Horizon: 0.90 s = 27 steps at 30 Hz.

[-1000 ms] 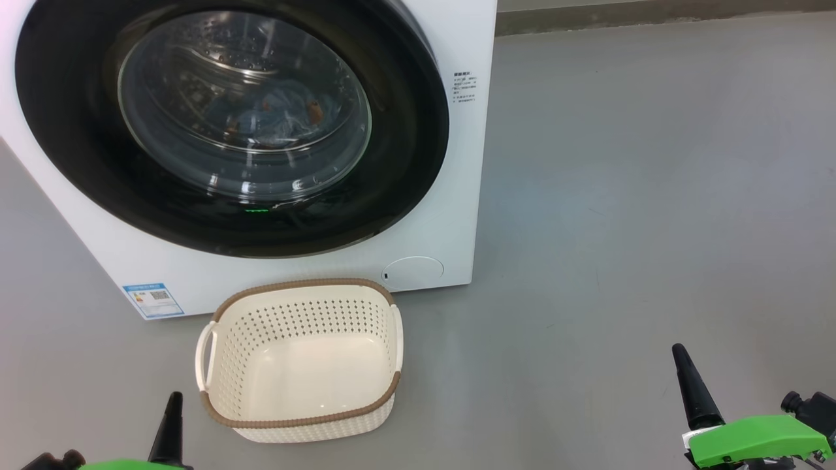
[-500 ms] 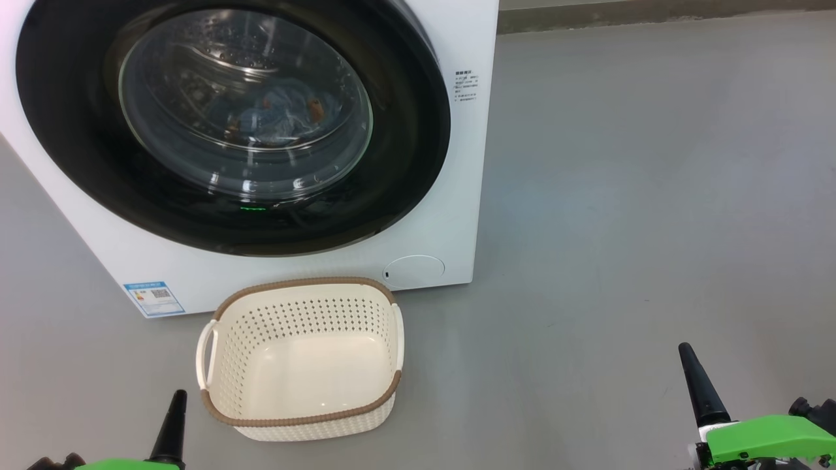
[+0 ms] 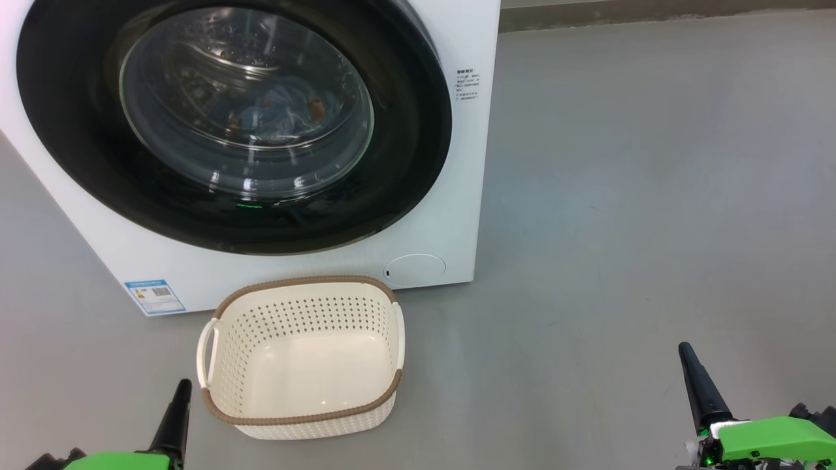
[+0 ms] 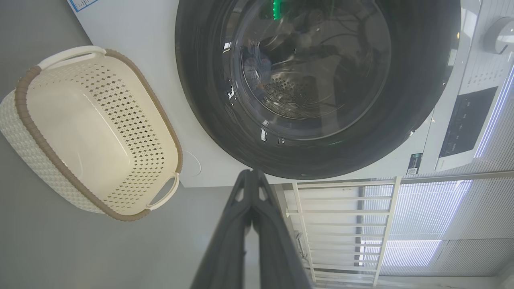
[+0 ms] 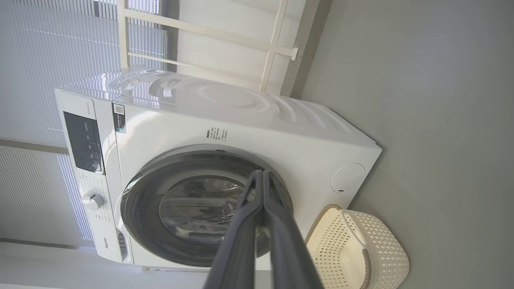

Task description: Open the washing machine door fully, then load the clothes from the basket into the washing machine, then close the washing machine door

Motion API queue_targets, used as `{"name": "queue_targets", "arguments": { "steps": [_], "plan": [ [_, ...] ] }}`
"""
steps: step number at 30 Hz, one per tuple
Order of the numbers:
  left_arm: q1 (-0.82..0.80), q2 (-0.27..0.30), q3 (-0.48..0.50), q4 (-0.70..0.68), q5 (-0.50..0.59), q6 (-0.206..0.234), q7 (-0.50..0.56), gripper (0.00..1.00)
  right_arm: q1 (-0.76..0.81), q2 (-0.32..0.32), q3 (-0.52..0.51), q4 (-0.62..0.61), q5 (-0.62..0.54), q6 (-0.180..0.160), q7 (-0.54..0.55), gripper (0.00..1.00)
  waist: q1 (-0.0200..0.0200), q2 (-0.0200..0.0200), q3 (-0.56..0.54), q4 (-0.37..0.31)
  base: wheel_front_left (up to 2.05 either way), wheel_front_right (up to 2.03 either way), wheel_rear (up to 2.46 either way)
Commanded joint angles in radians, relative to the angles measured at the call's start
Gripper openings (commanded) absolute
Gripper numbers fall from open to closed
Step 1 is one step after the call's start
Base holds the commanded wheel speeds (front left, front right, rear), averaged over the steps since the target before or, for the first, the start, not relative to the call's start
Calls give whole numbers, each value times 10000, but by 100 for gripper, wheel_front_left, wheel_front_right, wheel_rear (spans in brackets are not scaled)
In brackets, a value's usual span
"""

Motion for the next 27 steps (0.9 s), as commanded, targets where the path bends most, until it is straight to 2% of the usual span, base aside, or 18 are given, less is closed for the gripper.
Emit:
{"name": "queue_targets", "arguments": {
  "steps": [1,16,27],
  "plan": [
    [-484,100,322,-318,-362,-26,101,0,-543,6,113,-287,415,-9,109,0,0,-1,4,3,0,0,0],
    [-611,78,393,-391,-1772,-29,505,0,-601,55,8,-292,2002,-15,517,0,0,-1,32,26,0,0,0],
    [-611,78,392,-391,-1773,-29,505,0,-601,55,9,-292,2003,-15,516,0,0,-1,32,26,0,0,0]
  ]
}}
